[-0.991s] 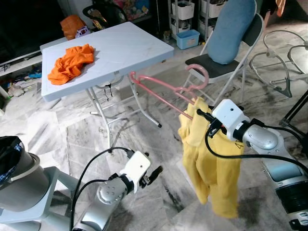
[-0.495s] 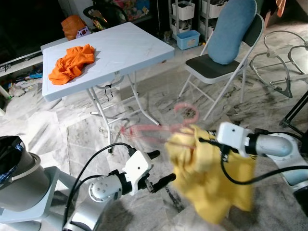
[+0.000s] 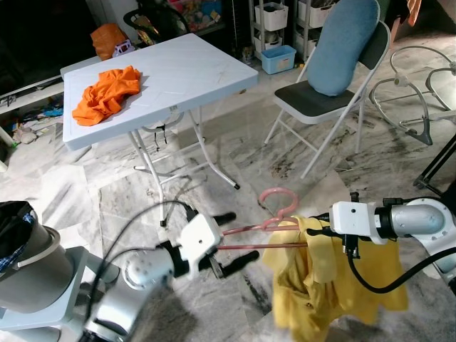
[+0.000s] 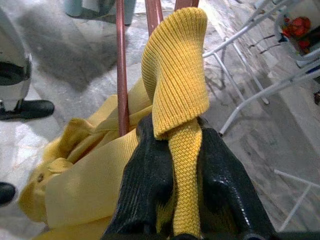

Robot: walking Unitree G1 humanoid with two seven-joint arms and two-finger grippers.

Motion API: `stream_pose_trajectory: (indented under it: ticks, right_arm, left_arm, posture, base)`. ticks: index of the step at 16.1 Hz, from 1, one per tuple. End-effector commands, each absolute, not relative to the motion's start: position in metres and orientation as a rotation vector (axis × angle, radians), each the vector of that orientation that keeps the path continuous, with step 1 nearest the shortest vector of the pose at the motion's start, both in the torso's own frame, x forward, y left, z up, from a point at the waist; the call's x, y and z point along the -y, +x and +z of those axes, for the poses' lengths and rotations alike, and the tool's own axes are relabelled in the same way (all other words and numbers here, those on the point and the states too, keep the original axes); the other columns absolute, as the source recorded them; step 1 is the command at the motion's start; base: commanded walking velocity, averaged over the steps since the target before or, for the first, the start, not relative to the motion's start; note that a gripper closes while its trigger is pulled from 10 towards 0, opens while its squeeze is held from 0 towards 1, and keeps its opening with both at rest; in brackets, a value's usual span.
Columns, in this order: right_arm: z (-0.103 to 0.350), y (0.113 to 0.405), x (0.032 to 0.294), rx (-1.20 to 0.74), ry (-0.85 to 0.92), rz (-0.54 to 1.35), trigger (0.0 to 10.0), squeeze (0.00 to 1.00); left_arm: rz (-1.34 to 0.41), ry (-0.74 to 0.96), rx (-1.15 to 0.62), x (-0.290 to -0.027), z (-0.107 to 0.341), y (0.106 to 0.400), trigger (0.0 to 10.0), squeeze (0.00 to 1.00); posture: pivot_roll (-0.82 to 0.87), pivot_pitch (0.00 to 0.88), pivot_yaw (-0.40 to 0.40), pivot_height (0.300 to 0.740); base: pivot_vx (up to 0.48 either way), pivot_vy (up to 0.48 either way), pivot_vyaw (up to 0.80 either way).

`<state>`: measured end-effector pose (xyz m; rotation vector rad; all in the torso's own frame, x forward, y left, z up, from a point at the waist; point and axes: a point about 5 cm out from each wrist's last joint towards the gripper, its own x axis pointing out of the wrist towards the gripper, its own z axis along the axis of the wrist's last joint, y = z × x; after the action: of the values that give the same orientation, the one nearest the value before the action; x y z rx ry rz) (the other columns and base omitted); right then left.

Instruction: Hang hanger

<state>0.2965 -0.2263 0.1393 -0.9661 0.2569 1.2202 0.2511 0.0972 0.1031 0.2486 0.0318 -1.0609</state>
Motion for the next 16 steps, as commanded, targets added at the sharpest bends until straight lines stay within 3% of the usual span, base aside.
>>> stream_pose_trajectory:
  ticks: [1, 3, 4, 5, 6, 9, 10, 11, 16]
  right_arm:
    - [0.151, 0.300, 0.217, -0.177, -0.981, 1.247, 10.0, 0.00]
    - [0.153, 0.296, 0.212, -0.126, -0.958, 1.301, 10.0, 0.00]
    - [0.155, 0.296, 0.210, -0.103, -0.958, 1.304, 10.0, 0.00]
    - [0.158, 0.296, 0.211, -0.089, -0.968, 1.302, 10.0, 0.00]
    - [0.162, 0.297, 0.211, -0.076, -0.974, 1.307, 10.0, 0.00]
    - [0.167, 0.297, 0.210, -0.049, -0.972, 1.314, 10.0, 0.00]
    - [0.168, 0.296, 0.209, -0.044, -0.970, 1.325, 10.0, 0.00]
    - [0.168, 0.295, 0.209, -0.043, -0.969, 1.332, 10.0, 0.00]
    - [0.166, 0.291, 0.210, -0.055, -0.962, 1.358, 10.0, 0.00]
  left_arm:
    - [-1.034, 0.286, -0.029, -0.107, 0.107, 0.257, 10.0, 1.00]
    - [-1.034, 0.322, -0.065, -0.113, 0.100, 0.262, 10.0, 1.00]
    - [-1.067, 0.314, -0.095, -0.113, 0.095, 0.260, 10.0, 0.80]
    - [-1.117, 0.298, -0.115, -0.111, 0.091, 0.258, 10.0, 0.14]
    - [-1.152, 0.261, -0.132, -0.109, 0.090, 0.256, 10.0, 0.00]
    - [-1.209, 0.233, -0.159, -0.106, 0.087, 0.260, 9.6, 0.00]
    - [-1.214, 0.242, -0.155, -0.107, 0.088, 0.265, 3.5, 0.00]
    - [-1.220, 0.233, -0.142, -0.108, 0.093, 0.271, 0.0, 0.00]
    - [-1.235, 0.237, -0.150, -0.115, 0.093, 0.274, 0.0, 0.00]
  posture:
    - [-0.16, 0.000, 0.147, 0.740]
    - [-0.16, 0.000, 0.147, 0.740]
    - [-0.16, 0.000, 0.151, 0.740]
    - [-0.17, 0.000, 0.151, 0.740]
    - [-0.17, 0.000, 0.151, 0.740]
    - [-0.17, 0.000, 0.152, 0.740]
    - [-0.18, 0.000, 0.152, 0.740]
    - [-0.18, 0.000, 0.153, 0.740]
    - [-0.18, 0.000, 0.153, 0.740]
  base:
    - [0.000, 0.000, 0.00]
    - [0.000, 0.000, 0.00]
    - [0.000, 0.000, 0.00]
    - [0.000, 0.000, 0.00]
    - [0.000, 0.000, 0.00]
    - [0.000, 0.000, 0.00]
    - [0.000, 0.000, 0.00]
    - [0.000, 0.000, 0.00]
    - [0.000, 0.000, 0.00]
